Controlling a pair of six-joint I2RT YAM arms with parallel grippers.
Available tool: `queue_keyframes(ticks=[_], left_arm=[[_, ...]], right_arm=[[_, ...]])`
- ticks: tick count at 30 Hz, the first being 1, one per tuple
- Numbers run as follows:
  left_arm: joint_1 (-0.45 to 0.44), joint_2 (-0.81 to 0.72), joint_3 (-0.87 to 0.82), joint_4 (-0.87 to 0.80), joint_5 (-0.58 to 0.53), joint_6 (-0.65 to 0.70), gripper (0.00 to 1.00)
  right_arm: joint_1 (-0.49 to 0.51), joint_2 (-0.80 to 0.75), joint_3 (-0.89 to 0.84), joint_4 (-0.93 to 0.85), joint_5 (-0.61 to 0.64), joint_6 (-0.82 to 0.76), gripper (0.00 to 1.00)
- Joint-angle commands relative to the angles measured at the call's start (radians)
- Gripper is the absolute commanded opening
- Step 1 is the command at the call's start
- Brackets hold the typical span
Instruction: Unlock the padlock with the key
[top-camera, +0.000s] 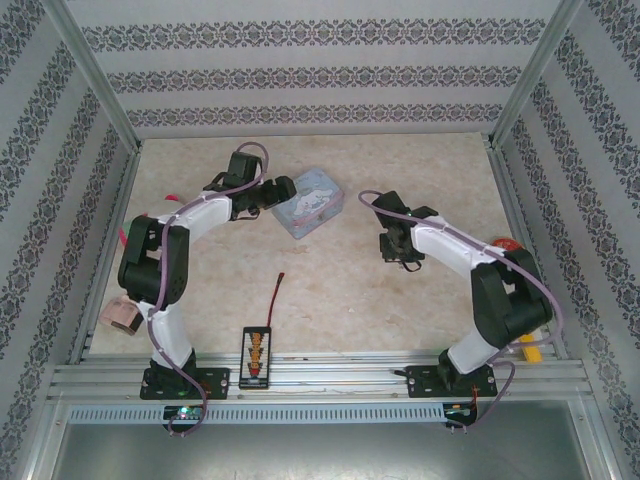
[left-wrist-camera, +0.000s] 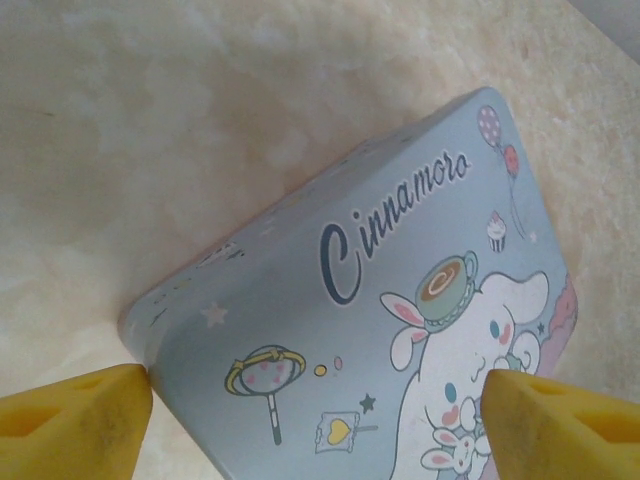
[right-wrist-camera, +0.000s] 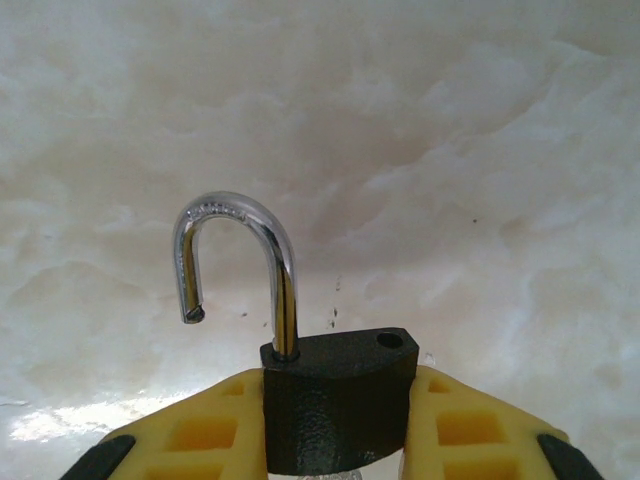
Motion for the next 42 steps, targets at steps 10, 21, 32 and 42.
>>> queue_keyframes(ticks=[10, 21, 32, 42], left_arm=[[0.006, 0.146, 0.198, 0.048, 0.102, 0.007, 0.8], [0.006, 0.196, 0.25, 0.109, 0.155, -0.063, 0.81], [0.031, 0.023, 0.106, 0.089, 0.069, -0.03, 0.92], [0.074, -0.16, -0.041, 0.056, -0.003, 0.01, 0.99]], right_arm=[[-0.014, 0.092, 0.059, -0.023, -0.025, -0.071, 0.0], [-0.042, 0.099, 0.048, 0.003, -0.075, -0.103, 0.03], [-0.064, 0.19, 0.082, 0.059, -0.13, -0.131, 0.17], [-0.072, 0.213, 0.103, 0.065, -0.148, -0.123, 0.58]])
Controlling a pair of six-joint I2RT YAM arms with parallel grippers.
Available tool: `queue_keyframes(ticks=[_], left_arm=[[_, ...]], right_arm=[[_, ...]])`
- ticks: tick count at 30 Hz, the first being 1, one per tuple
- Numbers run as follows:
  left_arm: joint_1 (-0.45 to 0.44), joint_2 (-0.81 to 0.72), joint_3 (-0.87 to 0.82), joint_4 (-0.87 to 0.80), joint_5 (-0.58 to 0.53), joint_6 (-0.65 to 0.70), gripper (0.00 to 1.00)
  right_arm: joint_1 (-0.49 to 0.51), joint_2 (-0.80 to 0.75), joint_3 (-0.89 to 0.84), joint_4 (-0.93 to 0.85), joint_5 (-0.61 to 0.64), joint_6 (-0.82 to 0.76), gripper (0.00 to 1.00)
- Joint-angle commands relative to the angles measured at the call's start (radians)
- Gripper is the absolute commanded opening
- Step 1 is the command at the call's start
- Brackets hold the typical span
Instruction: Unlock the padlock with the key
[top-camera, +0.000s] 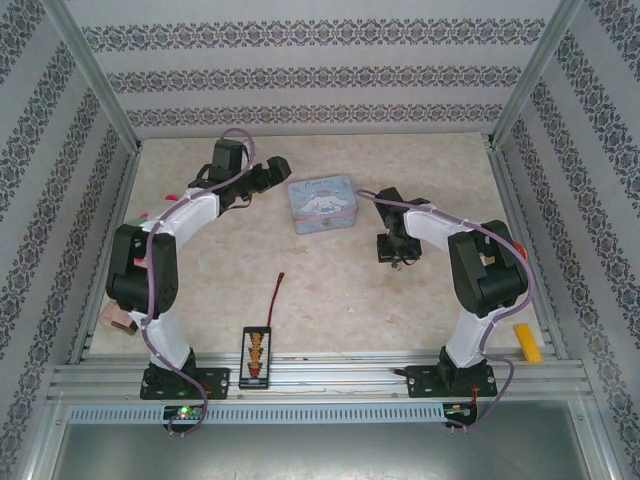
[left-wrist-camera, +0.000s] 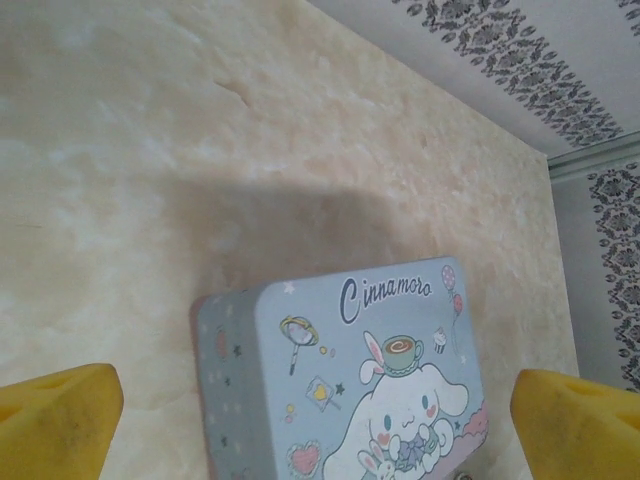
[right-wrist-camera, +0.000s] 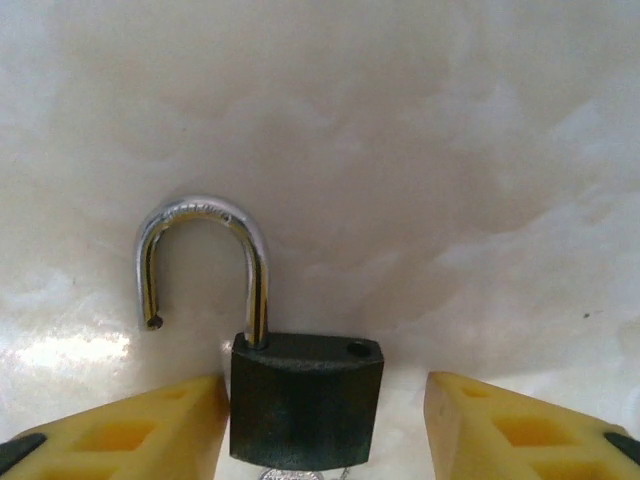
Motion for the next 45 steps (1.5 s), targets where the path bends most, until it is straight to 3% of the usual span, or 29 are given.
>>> queue_keyframes(ticks=[1, 14, 15, 16, 23, 30, 35, 40, 45], left_arm=[[0.025, -0.068, -0.037, -0.019, -0.047, 0.045, 0.99], [0.123, -0.382, -0.261, -0.05, -0.212, 0.111, 0.99], [0.13, -0.414, -0.284, -0.055, -0.238, 0.125, 0.99], [0.133, -0.441, -0.302, -0.062, -0.263, 0.14, 0.99], [0.137, -0.646, -0.477, -0.009, -0.465, 0.229, 0.99], [0.137, -0.771, -0.688, 0.208, -0.53, 0.322, 0.99], [0.144, -0.736, -0.786, 0.338, -0.539, 0.364, 0.99], [0.177, -0.642, -0.808, 0.419, -0.461, 0.431, 0.99], [0.196, -0.562, -0.82, 0.497, -0.432, 0.511, 0.99]], right_arm=[[0.002, 0.001, 0.024, 0.039, -0.025, 0.008, 0.6], [-0.009, -0.367, -0.045, 0.02, -0.007, 0.034, 0.73], [-0.015, -0.404, -0.055, 0.026, -0.005, 0.032, 0.93], [-0.02, -0.435, -0.063, 0.032, -0.004, 0.03, 0.98], [-0.061, -0.652, -0.186, 0.153, 0.101, 0.003, 0.98], [-0.104, -0.811, -0.354, 0.379, 0.124, -0.014, 0.98], [-0.148, -0.837, -0.421, 0.501, 0.135, -0.021, 0.98], [-0.201, -0.861, -0.507, 0.666, 0.14, 0.029, 0.98], [-0.218, -0.842, -0.556, 0.768, 0.175, -0.017, 0.98]])
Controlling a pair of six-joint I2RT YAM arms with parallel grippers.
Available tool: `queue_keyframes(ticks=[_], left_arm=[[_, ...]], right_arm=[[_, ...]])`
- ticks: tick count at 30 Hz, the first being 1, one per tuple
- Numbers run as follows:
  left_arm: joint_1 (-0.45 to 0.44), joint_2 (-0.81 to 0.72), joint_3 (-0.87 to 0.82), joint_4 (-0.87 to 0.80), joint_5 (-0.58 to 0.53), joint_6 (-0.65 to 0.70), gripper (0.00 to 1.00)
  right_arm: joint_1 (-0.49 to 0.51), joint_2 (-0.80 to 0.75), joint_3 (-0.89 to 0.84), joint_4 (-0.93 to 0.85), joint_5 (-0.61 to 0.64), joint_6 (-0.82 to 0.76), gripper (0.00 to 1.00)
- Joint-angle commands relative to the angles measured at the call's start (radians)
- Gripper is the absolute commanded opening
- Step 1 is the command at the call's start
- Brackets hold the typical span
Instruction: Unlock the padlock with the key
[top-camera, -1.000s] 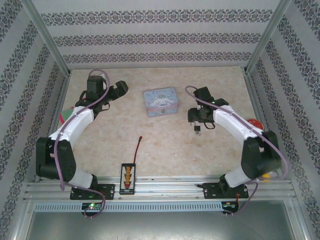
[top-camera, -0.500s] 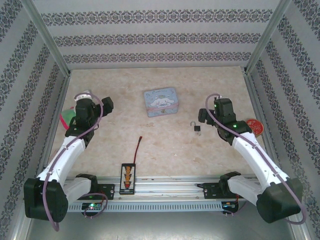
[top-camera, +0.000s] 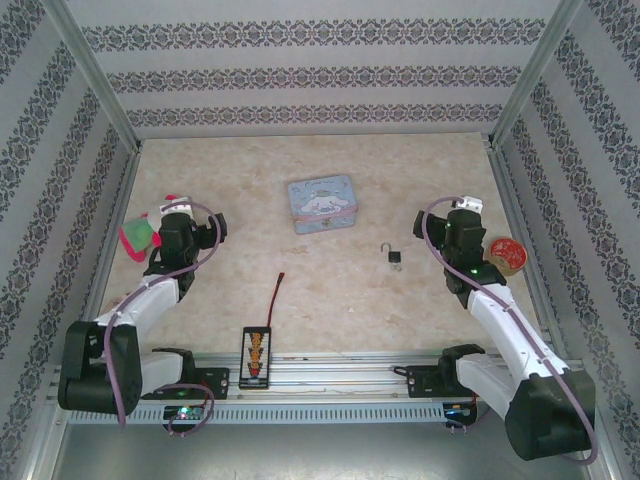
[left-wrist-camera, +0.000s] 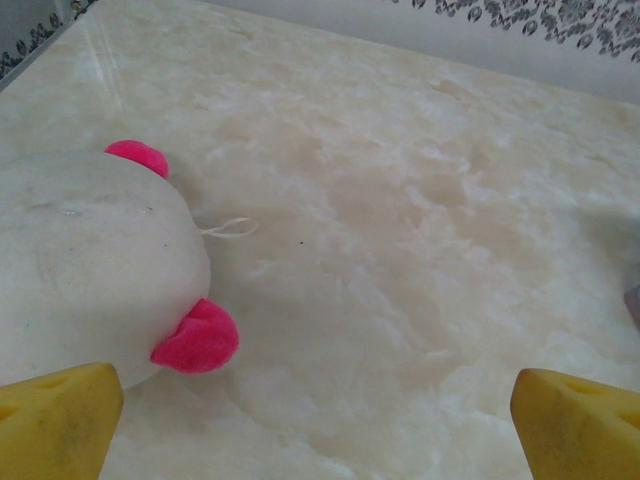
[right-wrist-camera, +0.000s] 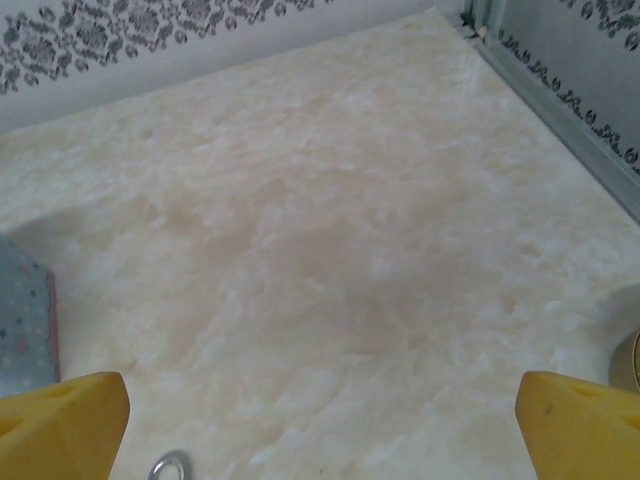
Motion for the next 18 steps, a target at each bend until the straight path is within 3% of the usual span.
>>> queue_keyframes(ticks=[1, 4, 10, 18], left_arm=[[0.019, 0.036, -0.023, 0.168, 0.049, 0.107, 0.99], [0.021, 0.079, -0.056, 0.302, 0.099, 0.178, 0.99], [0.026, 0.134, -0.049, 0.396, 0.244, 0.306, 0.99], [0.028, 0.177, 0.01, 0.345, 0.355, 0.338, 0.99]], right_arm=[[-0.009, 0.021, -0.022, 0.133, 0.033, -0.06, 0.98], [-0.008, 0.056, -0.075, 0.267, 0.002, -0.151, 0.98], [-0.007, 0.079, -0.226, 0.609, -0.034, -0.252, 0.98], [-0.012, 0.182, -0.201, 0.638, -0.088, -0.293, 0.98]])
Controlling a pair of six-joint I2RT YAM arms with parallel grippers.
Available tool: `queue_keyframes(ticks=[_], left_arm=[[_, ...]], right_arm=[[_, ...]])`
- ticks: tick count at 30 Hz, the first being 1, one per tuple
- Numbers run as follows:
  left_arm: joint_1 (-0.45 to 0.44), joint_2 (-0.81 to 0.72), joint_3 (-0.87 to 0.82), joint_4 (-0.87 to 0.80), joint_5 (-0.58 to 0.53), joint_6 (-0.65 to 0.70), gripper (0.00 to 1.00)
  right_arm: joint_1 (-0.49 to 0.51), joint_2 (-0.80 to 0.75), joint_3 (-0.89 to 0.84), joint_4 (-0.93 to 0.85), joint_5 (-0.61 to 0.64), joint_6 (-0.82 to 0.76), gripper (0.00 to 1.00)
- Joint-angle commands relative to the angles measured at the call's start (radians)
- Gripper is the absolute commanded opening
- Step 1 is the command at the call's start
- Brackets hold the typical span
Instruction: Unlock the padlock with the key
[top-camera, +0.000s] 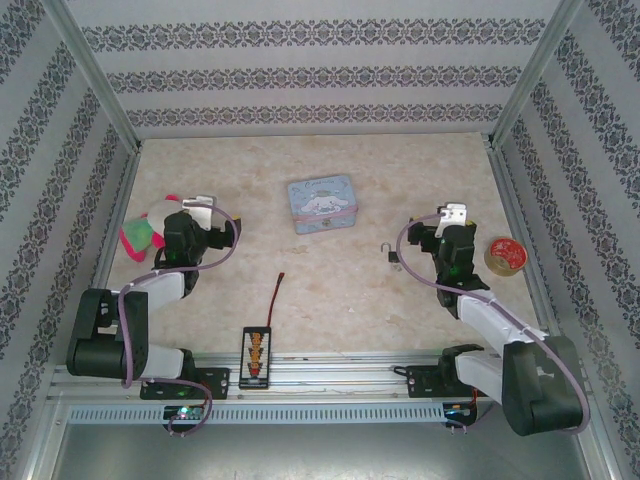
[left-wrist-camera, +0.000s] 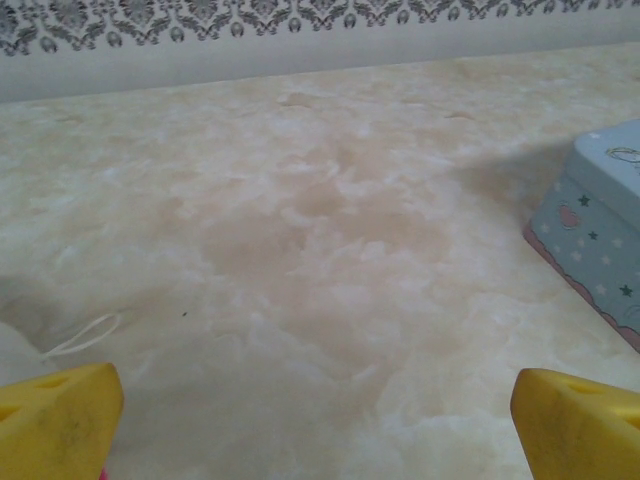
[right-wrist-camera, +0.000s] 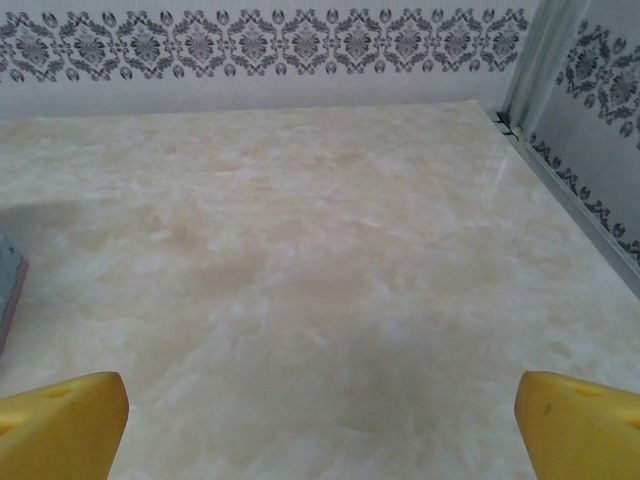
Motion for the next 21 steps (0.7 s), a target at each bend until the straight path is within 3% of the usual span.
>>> queue_keyframes(ticks=[1, 12, 21], left_arm=[[0.012, 0.009, 0.039, 0.037, 0.075, 0.045, 0.99], [0.013, -0.023, 0.01, -0.033, 0.078, 0.045, 0.99], [0.014, 0.058, -0.055, 0.113, 0.077, 0.044, 0.99]], right_arm=[[-0.006, 0.05, 0.024, 0.093, -0.043, -0.033, 0.98], [-0.023, 0.083, 0.02, 0.128, -0.072, -0.058, 0.98], [-0.041, 0.111, -0.008, 0.213, -0.115, -0.071, 0.98]])
